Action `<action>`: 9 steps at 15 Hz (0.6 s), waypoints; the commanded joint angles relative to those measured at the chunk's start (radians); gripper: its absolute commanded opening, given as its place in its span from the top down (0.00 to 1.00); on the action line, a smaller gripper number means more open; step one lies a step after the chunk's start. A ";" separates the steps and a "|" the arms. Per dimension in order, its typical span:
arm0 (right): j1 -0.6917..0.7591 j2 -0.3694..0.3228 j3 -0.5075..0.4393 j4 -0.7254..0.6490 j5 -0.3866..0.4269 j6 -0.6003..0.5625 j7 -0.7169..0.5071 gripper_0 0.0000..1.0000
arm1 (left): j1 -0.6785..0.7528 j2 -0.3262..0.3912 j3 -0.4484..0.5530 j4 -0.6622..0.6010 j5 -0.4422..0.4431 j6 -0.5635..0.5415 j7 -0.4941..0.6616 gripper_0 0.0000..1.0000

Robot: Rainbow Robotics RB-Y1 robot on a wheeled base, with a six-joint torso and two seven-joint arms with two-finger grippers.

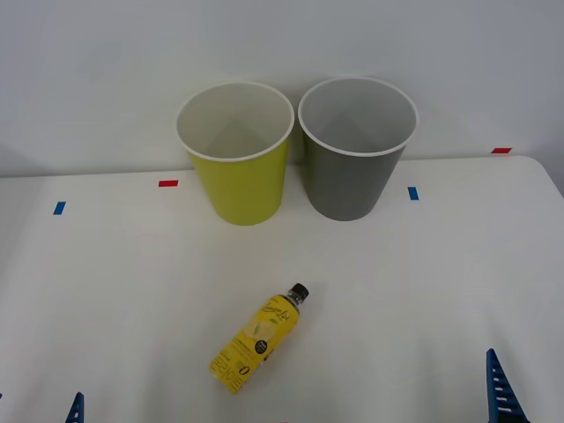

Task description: Put cans in the gray bin and PET bottles in the light green bin.

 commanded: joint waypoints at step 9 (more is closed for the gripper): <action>0.000 0.000 0.000 0.000 0.000 0.000 0.000 0.00 | 0.000 0.000 0.000 0.000 0.000 0.000 0.000 0.09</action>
